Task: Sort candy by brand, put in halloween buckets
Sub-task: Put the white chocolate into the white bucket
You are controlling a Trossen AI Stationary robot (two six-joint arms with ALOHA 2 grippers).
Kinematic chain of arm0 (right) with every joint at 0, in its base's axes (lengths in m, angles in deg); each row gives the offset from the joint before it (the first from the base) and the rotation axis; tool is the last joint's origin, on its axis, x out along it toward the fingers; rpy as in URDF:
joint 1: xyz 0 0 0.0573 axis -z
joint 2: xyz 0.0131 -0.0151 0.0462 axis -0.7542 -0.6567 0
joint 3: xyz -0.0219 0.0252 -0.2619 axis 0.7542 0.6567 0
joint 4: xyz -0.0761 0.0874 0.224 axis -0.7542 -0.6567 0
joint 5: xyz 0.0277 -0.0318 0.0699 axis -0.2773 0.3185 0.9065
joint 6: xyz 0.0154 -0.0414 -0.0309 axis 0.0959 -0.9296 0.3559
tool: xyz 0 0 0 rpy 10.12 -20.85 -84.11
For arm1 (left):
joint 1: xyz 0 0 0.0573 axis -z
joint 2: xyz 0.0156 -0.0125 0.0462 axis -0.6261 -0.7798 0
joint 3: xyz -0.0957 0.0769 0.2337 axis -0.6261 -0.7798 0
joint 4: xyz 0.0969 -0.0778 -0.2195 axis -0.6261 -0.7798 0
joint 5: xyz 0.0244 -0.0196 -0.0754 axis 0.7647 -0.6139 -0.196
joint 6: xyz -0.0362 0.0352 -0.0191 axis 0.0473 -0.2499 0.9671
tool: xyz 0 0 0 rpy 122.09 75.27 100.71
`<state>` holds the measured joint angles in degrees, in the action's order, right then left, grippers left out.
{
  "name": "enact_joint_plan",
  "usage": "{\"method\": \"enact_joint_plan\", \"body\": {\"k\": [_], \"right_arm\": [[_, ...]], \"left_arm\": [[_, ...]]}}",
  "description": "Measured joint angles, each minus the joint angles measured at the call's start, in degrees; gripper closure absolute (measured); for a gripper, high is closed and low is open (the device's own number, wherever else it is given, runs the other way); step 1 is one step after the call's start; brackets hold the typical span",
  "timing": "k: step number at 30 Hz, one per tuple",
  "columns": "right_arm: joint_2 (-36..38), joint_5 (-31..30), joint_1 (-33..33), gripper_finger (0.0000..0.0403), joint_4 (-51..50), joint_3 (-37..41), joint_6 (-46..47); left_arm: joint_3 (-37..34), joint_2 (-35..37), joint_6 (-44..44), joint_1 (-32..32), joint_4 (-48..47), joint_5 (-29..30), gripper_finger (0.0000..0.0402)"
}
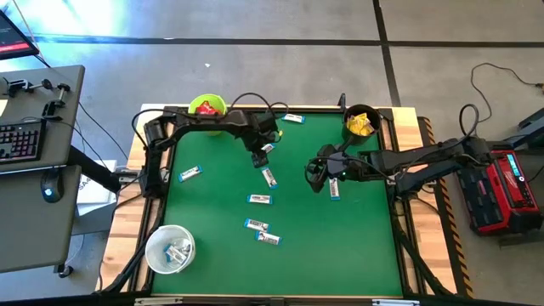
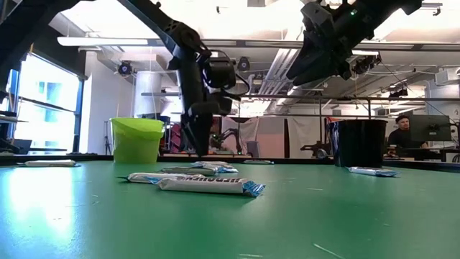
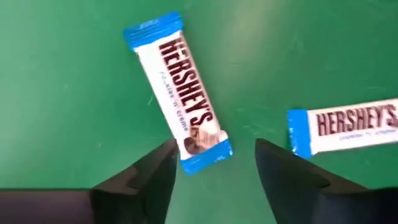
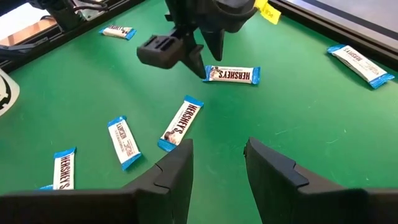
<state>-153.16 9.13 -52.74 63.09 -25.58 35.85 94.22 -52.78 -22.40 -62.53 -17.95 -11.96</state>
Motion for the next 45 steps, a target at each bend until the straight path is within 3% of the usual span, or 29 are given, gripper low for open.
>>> {"method": "enact_joint_plan", "body": {"k": [5, 16, 22, 36, 45], "right_arm": [[0.00, -0.12, 0.00, 0.0269, -0.01, 0.00, 0.11], [0.00, -0.30, 0.00, 0.0269, -0.01, 0.00, 0.13], [0.00, -0.30, 0.00, 0.0269, -0.01, 0.00, 0.17], [0.00, -0.30, 0.00, 0.0269, -0.03, 0.00, 0.61], [0.00, -0.56, 0.04, 0.0269, -0.03, 0.00, -0.76]], "left_arm": [[-2.15, 0.00, 3.51, 0.16, 2.87, 2.28, 0.0168], [-7.05, 0.26, 9.00, -0.63, 7.84, 1.89, 0.0184], [-9.05, 0.44, 9.98, -0.65, 9.28, 2.34, 0.0231], [-9.21, 0.75, 4.79, -1.13, 7.46, 1.06, 0.0392], [-9.49, 7.76, 1.01, -0.97, 4.13, 1.23, 0.0401]]}}
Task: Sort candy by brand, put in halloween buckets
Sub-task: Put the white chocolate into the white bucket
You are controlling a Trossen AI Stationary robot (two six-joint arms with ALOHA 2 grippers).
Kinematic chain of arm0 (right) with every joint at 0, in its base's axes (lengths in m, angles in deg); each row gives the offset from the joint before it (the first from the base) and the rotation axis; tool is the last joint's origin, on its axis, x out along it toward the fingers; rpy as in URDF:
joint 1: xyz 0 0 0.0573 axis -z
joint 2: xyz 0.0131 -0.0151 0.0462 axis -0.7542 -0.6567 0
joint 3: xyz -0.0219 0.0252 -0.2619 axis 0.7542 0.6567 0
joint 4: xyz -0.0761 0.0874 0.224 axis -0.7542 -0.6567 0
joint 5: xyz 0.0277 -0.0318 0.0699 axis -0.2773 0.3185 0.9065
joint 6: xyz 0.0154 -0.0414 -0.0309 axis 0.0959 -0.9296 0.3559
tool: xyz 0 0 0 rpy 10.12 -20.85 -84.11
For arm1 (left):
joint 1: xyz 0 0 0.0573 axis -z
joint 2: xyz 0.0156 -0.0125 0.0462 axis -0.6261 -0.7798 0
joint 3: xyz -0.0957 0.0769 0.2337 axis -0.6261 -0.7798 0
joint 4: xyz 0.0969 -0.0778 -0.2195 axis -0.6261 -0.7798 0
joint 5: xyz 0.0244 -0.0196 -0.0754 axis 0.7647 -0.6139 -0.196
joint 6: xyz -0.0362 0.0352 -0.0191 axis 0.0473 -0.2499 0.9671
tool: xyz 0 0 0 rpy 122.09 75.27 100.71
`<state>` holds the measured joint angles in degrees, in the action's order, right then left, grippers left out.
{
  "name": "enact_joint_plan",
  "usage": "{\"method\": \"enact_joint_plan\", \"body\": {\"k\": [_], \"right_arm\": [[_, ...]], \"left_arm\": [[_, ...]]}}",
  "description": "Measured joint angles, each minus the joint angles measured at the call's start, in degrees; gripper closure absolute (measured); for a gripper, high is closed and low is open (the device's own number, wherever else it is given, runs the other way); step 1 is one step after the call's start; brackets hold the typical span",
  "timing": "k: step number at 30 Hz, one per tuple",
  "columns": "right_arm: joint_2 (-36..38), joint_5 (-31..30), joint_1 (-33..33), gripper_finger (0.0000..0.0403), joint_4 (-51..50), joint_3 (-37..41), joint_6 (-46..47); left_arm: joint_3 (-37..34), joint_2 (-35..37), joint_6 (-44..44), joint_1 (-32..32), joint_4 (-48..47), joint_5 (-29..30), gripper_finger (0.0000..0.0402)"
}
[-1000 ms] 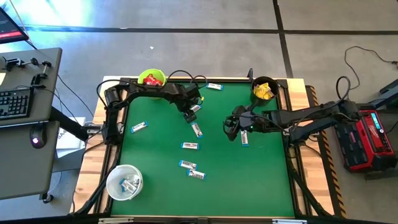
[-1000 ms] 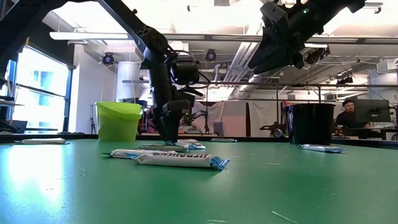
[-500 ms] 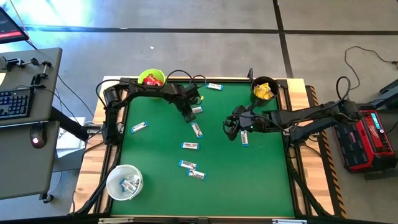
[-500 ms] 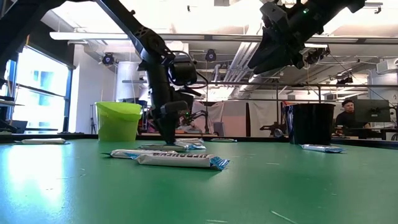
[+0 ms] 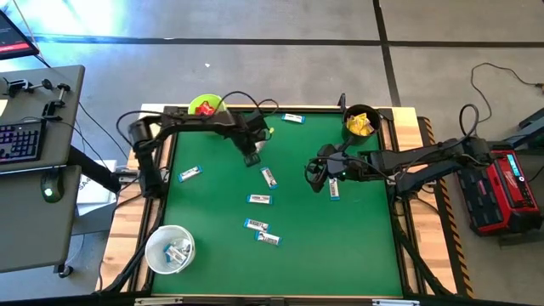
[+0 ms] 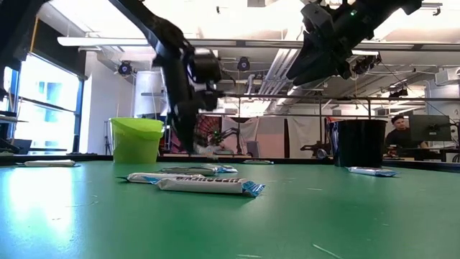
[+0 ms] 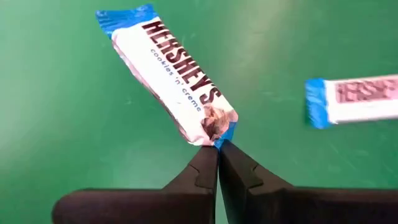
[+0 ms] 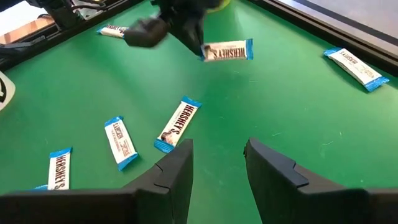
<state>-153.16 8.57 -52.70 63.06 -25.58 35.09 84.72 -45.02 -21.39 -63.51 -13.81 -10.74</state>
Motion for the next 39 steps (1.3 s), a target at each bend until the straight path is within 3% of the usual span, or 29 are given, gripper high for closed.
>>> {"method": "enact_joint_plan", "body": {"k": [7, 14, 26, 32, 39], "right_arm": [[0.00, -0.01, 0.00, 0.0269, 0.02, 0.00, -3.29], [0.00, 0.72, 1.72, 0.0269, 0.00, 0.00, -4.64], [0.00, 5.04, 3.78, 0.0269, -0.03, 0.00, -6.93], [0.00, 5.11, 3.78, 0.0269, 0.16, 0.00, -7.35], [0.00, 4.96, 3.61, 0.0269, 0.58, 0.00, -1.13]], "left_arm": [[0.03, 10.18, -4.60, 3.74, -5.23, -2.41, 0.0401], [0.08, 20.03, 0.28, 10.44, -12.14, -4.44, 0.0401], [0.10, 30.47, 30.23, 30.78, -31.78, -4.36, 0.0401], [0.14, 34.11, 44.74, 44.81, -34.87, -6.76, 0.0401], [0.14, 35.88, 57.91, 60.47, -39.53, -8.68, 0.0401]]}}
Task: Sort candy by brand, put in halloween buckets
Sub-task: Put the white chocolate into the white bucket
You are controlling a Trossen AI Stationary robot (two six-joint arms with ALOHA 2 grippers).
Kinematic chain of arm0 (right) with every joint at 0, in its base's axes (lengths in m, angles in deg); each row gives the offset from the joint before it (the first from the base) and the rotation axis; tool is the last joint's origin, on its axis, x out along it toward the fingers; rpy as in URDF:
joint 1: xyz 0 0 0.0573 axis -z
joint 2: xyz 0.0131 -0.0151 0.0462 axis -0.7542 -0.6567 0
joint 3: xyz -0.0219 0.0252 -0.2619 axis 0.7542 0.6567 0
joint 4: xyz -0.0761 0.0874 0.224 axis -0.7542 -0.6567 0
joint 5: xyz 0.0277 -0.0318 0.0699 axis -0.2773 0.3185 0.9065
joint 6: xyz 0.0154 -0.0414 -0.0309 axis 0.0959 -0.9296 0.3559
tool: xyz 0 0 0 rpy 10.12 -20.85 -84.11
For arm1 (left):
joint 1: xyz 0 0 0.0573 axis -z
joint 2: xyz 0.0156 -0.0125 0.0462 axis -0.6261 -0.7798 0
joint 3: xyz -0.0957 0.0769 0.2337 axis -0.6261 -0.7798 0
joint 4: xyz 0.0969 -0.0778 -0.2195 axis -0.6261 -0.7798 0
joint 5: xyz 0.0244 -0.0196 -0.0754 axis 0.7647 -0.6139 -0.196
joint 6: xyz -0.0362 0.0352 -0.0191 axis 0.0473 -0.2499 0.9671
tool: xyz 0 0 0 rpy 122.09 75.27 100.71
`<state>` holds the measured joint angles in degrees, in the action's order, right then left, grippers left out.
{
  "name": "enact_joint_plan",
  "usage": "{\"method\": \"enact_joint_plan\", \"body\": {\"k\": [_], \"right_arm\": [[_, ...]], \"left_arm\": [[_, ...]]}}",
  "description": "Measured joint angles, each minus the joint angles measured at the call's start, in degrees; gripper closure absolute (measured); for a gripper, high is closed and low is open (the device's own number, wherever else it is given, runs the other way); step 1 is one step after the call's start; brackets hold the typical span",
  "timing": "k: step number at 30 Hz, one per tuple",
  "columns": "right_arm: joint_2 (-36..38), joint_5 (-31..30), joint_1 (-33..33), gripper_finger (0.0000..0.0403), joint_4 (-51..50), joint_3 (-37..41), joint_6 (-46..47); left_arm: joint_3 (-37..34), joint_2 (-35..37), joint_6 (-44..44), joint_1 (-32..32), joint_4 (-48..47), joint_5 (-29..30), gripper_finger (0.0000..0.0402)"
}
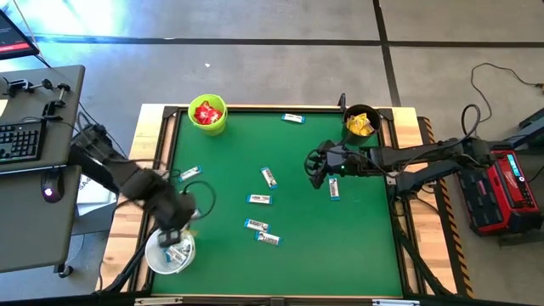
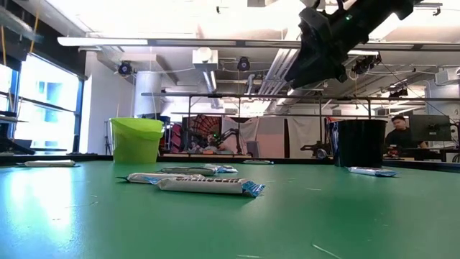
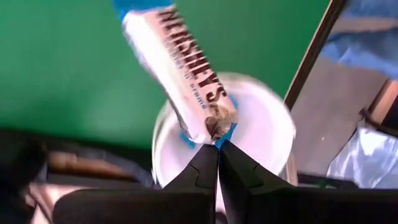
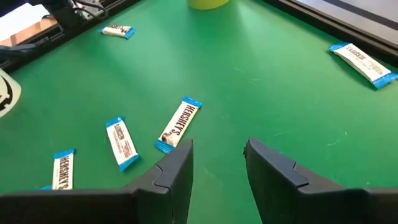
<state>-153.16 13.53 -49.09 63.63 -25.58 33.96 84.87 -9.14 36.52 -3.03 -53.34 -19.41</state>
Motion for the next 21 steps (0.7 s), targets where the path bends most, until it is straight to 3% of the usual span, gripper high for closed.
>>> {"method": "enact_joint_plan", "body": {"k": [11, 16, 21], "right_arm": [[-0.01, -0.58, -0.29, 0.0269, 0.12, 0.00, 6.05], [-0.02, -2.09, -0.97, 0.0269, 0.25, 0.00, 7.54], [-0.02, -4.25, -1.48, 0.0269, 0.27, 0.02, 9.12]], "left_arm": [[0.00, 0.06, 18.12, 21.36, 0.48, -0.11, 0.0401], [0.04, -2.71, 19.98, 26.37, 2.71, 1.31, 0.0401], [-3.14, -5.04, 19.78, 27.33, 5.32, 2.78, 0.0401]]}}
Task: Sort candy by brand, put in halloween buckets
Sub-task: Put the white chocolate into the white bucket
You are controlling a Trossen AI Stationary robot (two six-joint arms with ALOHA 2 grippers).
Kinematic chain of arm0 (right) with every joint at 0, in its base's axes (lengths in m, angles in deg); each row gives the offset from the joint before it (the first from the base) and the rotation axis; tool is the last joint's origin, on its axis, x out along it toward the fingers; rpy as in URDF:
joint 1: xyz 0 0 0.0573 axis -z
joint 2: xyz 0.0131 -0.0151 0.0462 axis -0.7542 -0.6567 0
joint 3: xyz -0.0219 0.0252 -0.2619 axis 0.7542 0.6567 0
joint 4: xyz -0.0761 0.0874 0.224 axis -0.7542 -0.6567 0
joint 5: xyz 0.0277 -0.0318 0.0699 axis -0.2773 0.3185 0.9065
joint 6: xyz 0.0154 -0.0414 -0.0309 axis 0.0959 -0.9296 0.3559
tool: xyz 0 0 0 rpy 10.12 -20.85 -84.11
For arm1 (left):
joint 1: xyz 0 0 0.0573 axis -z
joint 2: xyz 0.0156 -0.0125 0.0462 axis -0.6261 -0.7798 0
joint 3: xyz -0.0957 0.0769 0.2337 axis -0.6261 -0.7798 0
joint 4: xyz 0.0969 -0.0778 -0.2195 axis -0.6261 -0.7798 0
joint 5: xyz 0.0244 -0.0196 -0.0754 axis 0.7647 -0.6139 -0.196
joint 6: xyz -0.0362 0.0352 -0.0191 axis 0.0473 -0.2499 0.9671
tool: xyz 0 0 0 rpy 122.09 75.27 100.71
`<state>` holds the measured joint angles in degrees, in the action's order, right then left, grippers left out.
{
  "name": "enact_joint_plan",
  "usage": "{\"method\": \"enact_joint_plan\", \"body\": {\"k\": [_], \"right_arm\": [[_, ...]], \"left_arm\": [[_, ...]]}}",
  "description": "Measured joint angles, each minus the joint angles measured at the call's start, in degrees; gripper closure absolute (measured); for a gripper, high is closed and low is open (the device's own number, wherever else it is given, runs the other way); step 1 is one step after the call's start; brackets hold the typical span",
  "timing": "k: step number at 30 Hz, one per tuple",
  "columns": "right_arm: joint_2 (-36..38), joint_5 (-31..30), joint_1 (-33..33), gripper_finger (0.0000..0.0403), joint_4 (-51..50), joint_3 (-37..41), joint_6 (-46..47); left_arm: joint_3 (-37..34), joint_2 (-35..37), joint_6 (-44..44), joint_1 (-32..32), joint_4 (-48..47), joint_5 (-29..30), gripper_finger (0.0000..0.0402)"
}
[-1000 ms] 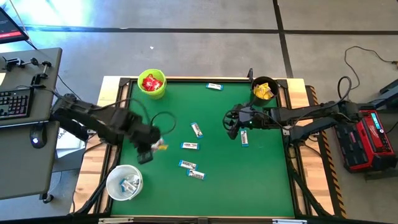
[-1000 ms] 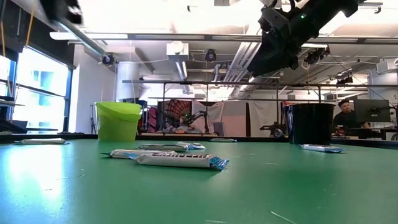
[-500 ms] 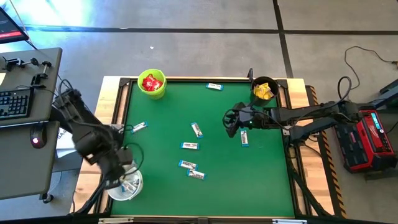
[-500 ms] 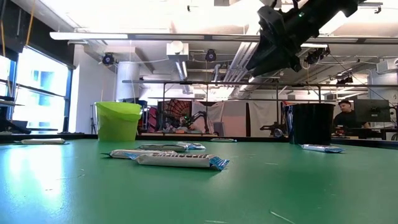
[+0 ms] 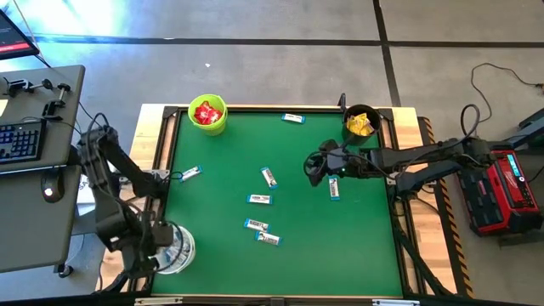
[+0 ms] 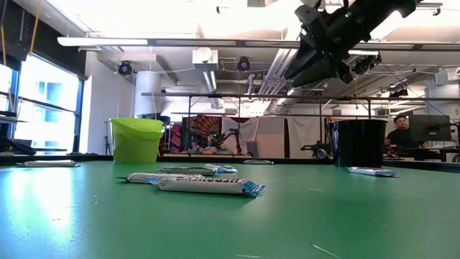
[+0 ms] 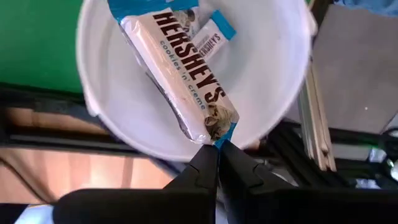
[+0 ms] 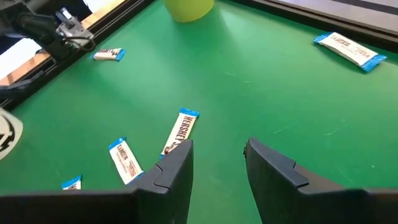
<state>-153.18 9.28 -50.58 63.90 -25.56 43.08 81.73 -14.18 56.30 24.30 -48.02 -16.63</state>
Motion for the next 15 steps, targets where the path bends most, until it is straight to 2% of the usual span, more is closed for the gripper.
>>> {"method": "enact_joint_plan", "body": {"k": [5, 11, 15], "right_arm": [[0.00, -1.17, -0.38, 0.0269, 0.46, 0.00, 1.40], [0.00, -1.24, -0.42, 0.0269, 2.03, 0.00, 1.15], [0.00, -1.15, -0.42, 0.0269, 2.13, 0.00, 1.53]], "left_arm": [[-5.49, -0.32, 0.77, -0.87, 6.80, -0.05, 0.0401], [-9.91, -0.30, 1.44, -2.69, 7.67, -0.04, 0.0401], [-10.99, -0.30, -1.57, -3.85, 8.77, -0.27, 0.0392]]}}
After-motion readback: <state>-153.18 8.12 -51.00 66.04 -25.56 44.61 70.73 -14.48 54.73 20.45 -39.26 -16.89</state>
